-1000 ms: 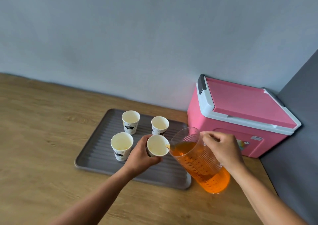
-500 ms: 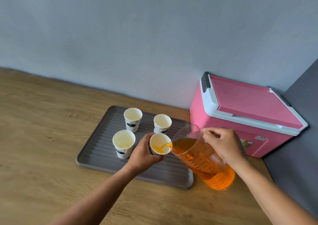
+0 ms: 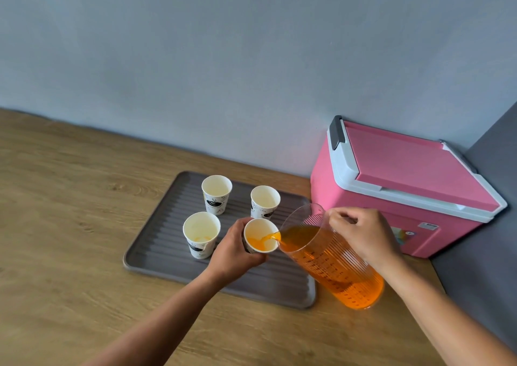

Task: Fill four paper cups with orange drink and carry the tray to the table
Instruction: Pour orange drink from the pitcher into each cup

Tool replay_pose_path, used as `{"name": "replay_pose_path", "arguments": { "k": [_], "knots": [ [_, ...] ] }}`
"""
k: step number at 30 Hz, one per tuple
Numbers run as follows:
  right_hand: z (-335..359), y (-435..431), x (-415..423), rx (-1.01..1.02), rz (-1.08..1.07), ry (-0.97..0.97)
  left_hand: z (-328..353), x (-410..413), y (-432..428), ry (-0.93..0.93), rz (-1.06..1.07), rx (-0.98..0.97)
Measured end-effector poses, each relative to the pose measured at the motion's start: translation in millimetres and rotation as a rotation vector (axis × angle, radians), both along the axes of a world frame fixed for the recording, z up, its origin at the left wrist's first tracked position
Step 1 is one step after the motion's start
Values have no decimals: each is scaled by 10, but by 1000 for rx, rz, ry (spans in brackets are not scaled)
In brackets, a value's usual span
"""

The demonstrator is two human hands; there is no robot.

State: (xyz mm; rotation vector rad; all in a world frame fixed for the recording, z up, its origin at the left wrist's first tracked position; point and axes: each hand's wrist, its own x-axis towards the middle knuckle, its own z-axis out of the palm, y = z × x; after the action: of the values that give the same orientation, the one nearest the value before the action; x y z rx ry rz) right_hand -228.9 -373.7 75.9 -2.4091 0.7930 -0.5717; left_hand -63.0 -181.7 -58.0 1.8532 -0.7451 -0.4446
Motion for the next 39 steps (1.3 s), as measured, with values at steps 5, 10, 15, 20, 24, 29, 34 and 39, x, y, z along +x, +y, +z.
{"name": "replay_pose_path", "arguments": {
  "k": [5,10,15,20,24,29,34,39],
  "knots": [
    [6,-5,26,12,-3,3,-3,13,-5,-3,2,12],
    [-2,-30,35,12,-1,-9,4,10,-16,10,1,2],
    [-6,-32,23,9,3,2,6,1,-19,10,2,13],
    [-8,-37,17,0,6,7,3,-8,-20,12,-4,26],
    [-27,-46,8,0,9,12,-3,-22,-15,4,-3,34],
    [-38,-64,11,-1,9,17,4,-30,-11,-4,-4,36],
    [-48,-84,11,-5,21,29,3,-31,-5,1,-3,42],
    [-42,-96,7,-21,26,36,17,-36,0,6,-10,35]
  ]
}}
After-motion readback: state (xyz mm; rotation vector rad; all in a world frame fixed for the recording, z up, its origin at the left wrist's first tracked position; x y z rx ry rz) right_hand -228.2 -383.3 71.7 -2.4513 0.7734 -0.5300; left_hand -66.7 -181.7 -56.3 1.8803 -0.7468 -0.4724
